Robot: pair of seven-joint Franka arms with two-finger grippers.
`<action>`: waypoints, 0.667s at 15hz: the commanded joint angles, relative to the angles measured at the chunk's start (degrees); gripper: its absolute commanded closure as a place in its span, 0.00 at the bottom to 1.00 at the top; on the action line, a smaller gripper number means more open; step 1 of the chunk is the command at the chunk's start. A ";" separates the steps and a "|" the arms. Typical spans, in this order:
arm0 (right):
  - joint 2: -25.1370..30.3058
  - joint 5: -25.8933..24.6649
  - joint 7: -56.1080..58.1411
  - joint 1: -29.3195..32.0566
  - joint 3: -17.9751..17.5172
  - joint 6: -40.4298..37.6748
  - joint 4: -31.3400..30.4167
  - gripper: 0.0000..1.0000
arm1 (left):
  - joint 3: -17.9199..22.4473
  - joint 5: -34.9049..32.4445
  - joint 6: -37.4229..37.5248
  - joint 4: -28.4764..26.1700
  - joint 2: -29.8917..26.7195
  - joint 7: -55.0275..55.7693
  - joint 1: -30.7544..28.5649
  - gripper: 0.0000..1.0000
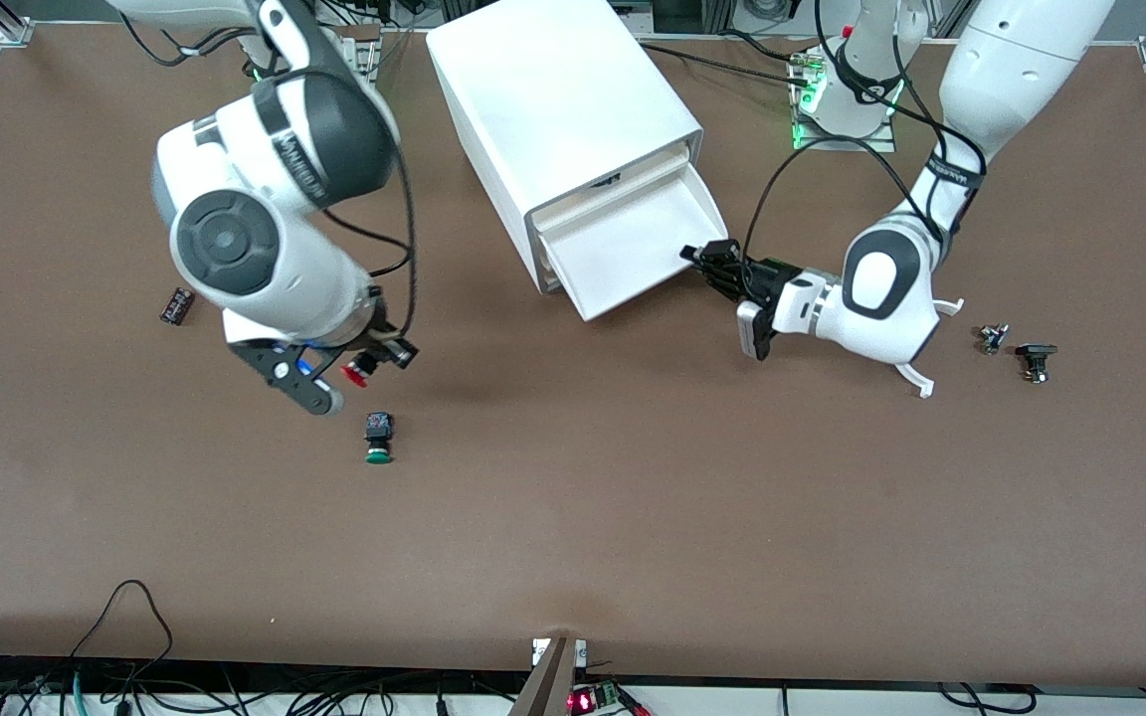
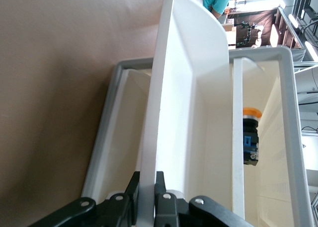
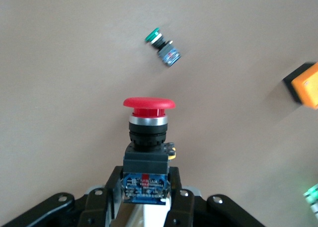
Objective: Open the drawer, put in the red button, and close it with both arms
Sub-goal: 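Pull the drawer open with the left gripper while the right gripper lifts the button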
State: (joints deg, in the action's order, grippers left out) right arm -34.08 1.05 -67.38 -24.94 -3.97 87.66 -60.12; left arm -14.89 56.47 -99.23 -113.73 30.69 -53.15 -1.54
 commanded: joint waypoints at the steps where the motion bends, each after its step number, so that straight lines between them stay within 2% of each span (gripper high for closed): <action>1: -0.99 0.18 -8.61 -3.69 0.27 2.59 2.11 1.00 | -0.05 -5.57 1.67 8.78 7.00 3.31 -2.32 1.00; 4: -1.08 0.18 -18.81 -8.00 -0.42 7.95 2.11 1.00 | -0.05 -6.98 2.29 9.85 7.36 3.31 -3.03 1.00; 5: -1.34 0.18 -22.15 -9.41 -0.60 10.05 2.03 1.00 | -0.05 -6.99 2.29 10.54 7.36 3.40 -3.21 0.94; 6: -1.86 0.01 -24.88 -10.73 -0.52 11.82 2.03 1.00 | -0.05 -7.07 2.29 10.90 7.36 3.75 -3.21 0.35; 7: -2.22 0.01 -27.17 -11.87 -0.52 13.40 2.03 1.00 | -0.05 -7.16 2.81 11.16 7.36 4.36 -3.29 0.01; 10: -3.97 0.09 -32.89 -14.69 -0.60 18.50 2.03 1.00 | -0.05 -10.75 8.58 15.80 7.01 10.49 -3.91 0.00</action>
State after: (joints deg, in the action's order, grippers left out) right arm -35.94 1.06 -96.51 -38.24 -4.64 103.75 -60.05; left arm -14.78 49.56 -95.27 -103.02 37.04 -47.84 -4.88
